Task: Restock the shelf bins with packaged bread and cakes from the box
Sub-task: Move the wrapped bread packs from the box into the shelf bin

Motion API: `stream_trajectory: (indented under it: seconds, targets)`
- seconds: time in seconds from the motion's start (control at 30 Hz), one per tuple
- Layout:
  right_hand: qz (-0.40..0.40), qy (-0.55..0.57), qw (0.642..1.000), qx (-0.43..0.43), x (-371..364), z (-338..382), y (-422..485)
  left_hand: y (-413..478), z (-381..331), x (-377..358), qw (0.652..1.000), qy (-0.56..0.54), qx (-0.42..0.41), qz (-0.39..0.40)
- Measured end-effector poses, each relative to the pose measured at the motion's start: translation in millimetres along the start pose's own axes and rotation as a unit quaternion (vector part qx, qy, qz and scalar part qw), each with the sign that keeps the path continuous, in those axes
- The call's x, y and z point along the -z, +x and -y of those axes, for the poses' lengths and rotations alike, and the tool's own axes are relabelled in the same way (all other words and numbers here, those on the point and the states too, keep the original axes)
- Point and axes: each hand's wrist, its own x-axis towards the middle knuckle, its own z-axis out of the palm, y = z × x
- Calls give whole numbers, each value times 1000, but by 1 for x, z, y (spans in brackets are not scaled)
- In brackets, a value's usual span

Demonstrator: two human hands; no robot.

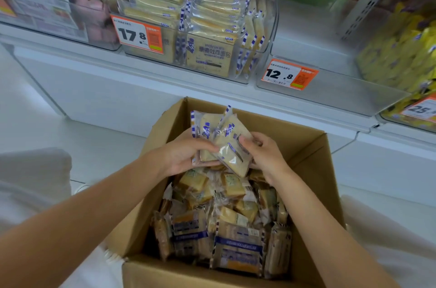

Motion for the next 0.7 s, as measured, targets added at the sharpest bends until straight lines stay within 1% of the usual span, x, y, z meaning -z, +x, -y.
stream_trajectory:
  seconds: [0.07,0.1,0.13,0.17,0.2,0.27,0.3,0.33,0.37,0.4,0.43,0.5,0.53,0.6,0.63,0.7]
  targets:
    - [-36,-71,991,111,-4,2,-2,-2,-4,-2,998,52,23,34]
    - [-37,-85,983,156,-6,5,-2,-3,-4,-4,997,66,27,38]
    - [-35,-74,980,184,-7,7,-3,-3,-3,-4,996,77,24,24]
    - [-33,-50,981,186,-7,11,-4,-2,-4,-4,997,76,18,9]
    - [-32,-26,986,163,-5,16,-4,-2,-5,-4,998,63,13,0]
    - [2,16,997,74,-3,27,-4,-6,-13,-5,999,30,11,2]
    - [27,45,998,44,-3,32,-3,-9,-20,-6,999,44,3,-4]
    - [25,65,997,38,-5,36,-3,-12,-26,-8,996,82,-16,-35]
    - [-6,72,996,45,-8,41,-3,-14,-32,-13,987,124,-43,-91]
    - [-40,75,995,53,-12,45,-3,-14,-35,-17,973,157,-77,-153]
    - [-55,84,993,61,-15,48,-3,-15,-38,-20,954,183,-112,-209]
    - [-33,122,989,75,-21,60,-8,-14,-42,-20,904,250,-187,-291]
    - [-11,149,986,74,-25,70,-14,-13,-46,-16,876,290,-223,-315]
    - [34,209,975,66,-27,87,-18,-15,-61,-8,836,337,-278,-332]
    - [47,233,969,74,-27,95,-17,-17,-72,-3,824,349,-302,-328]
    - [41,250,961,110,-26,114,-12,-16,-99,2,810,364,-341,-309]
